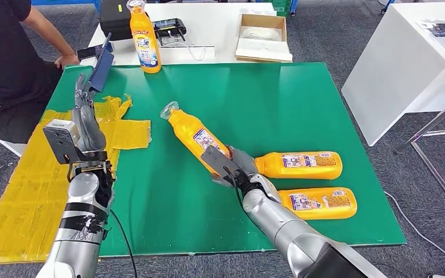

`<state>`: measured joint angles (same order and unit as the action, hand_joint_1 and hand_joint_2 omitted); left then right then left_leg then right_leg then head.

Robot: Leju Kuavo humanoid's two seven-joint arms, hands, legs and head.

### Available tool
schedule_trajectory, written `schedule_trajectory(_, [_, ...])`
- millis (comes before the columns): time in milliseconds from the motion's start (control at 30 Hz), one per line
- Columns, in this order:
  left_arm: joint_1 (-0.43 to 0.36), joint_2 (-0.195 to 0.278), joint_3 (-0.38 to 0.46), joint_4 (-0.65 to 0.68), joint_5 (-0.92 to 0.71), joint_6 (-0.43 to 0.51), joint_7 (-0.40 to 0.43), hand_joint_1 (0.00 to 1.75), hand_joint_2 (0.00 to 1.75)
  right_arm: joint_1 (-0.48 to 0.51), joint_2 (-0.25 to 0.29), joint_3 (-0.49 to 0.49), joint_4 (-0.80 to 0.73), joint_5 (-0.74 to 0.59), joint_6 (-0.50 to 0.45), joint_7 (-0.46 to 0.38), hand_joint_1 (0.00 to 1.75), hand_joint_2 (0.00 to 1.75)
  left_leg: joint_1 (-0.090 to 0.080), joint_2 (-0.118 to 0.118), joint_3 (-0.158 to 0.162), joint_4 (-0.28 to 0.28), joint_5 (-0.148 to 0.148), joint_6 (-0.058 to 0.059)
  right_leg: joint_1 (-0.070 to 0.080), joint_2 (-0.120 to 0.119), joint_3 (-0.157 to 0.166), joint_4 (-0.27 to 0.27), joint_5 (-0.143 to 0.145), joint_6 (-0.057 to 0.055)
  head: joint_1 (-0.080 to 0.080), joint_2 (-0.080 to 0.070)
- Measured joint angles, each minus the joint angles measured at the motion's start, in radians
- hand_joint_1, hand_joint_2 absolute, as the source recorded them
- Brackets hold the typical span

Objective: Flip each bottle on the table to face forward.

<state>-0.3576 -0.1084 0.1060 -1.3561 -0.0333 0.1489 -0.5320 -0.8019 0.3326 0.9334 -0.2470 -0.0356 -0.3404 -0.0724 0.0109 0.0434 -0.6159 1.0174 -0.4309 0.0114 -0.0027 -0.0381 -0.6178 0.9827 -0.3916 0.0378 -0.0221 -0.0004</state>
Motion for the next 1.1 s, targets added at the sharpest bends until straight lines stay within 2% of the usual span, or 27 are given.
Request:
schedule_trajectory(200, [0.006,-0.001,0.000,0.000,0.007,-0.022,0.001,0.00,0.00,0.003,0.000,-0.048,-0.004,0.009,-0.012,-0.036,1.75,1.75,0.000,0.000,0.000,0.000,0.000,0.000,0.000,0.000,0.000,0.000,0.000,0.000,0.000,0.000])
schedule_trajectory(400, [0.016,-0.003,-0.004,0.007,0.057,-0.133,0.022,0.00,0.00,0.004,0.003,-0.087,-0.016,0.031,-0.023,-0.084,1.75,1.75,0.000,0.000,0.000,0.000,0.000,0.000,0.000,0.000,-0.001,0.000,0.000,0.000,0.000,0.000])
schedule_trajectory(533, [0.038,-0.003,-0.009,0.024,0.138,-0.283,0.033,0.00,1.75,0.009,0.010,-0.115,-0.036,0.067,-0.030,-0.144,1.75,1.75,0.000,0.001,-0.001,0.000,0.000,0.000,0.000,0.000,-0.001,0.000,0.000,0.000,0.000,0.000])
schedule_trajectory(600, [0.053,-0.003,-0.009,0.032,0.166,-0.337,0.035,0.00,1.75,0.015,0.015,-0.129,-0.052,0.082,-0.032,-0.164,1.75,1.75,0.000,0.001,-0.001,0.000,0.000,0.000,0.000,0.000,-0.001,0.000,0.000,0.000,0.000,0.000])
schedule_trajectory(767, [0.079,0.000,-0.013,0.041,0.159,-0.398,0.042,0.00,1.75,0.035,0.023,-0.147,-0.104,0.093,-0.036,-0.209,1.75,1.75,0.000,0.000,-0.002,0.000,0.000,0.000,0.000,0.000,-0.002,0.000,0.000,0.000,0.000,0.000])
schedule_trajectory(1100, [0.109,0.000,-0.018,0.040,0.158,-0.419,0.045,0.00,1.75,0.055,0.029,-0.147,-0.193,0.089,-0.043,-0.223,1.75,1.75,0.000,0.000,-0.002,0.000,0.000,0.000,0.000,0.000,-0.002,0.000,0.000,0.000,0.000,0.000])
